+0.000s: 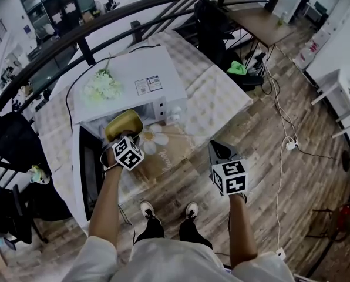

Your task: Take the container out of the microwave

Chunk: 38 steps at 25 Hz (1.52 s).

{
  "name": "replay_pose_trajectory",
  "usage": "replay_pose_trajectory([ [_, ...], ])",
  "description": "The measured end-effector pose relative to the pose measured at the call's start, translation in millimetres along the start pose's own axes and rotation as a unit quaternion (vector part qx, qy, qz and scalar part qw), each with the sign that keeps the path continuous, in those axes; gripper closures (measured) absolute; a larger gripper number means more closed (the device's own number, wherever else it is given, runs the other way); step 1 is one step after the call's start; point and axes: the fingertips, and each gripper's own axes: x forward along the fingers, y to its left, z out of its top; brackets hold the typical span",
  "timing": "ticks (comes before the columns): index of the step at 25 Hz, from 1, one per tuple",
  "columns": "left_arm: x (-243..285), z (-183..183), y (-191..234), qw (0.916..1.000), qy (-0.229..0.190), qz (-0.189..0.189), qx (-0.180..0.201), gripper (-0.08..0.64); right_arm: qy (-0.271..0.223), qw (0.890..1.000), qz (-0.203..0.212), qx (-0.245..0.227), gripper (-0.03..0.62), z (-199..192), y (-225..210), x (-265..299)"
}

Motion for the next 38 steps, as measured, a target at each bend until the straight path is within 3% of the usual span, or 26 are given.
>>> replay_pose_trajectory([
  [7,-40,28,-27,0.9967,-0.064,-0.004,-0.05,0.531,-0.039,0.998,-0.014,-0.036,0.578,24,-7,-35],
  [13,-85,49,-28,0.9892,-0.112,0.015,-0.093,0.532,-0.078,0.995,-0.009,-0.067,0.578,60,-9,-53],
  [17,-121,63,-20,0.9772,-0.167,0.037,-0.127,0.532,-0.098,0.991,-0.003,-0.09,0.578,81,-3,-59],
  [22,-178,80,5,0.9613,-0.219,0.089,-0.141,0.532,-0.125,0.985,0.006,-0.12,0.578,116,7,-67],
  [31,-272,105,45,0.9369,-0.281,0.172,-0.115,0.532,-0.177,0.969,0.016,-0.171,0.578,169,30,-89],
  [38,-330,113,69,0.9159,-0.321,0.213,-0.113,0.532,-0.211,0.963,0.009,-0.168,0.578,203,38,-103],
])
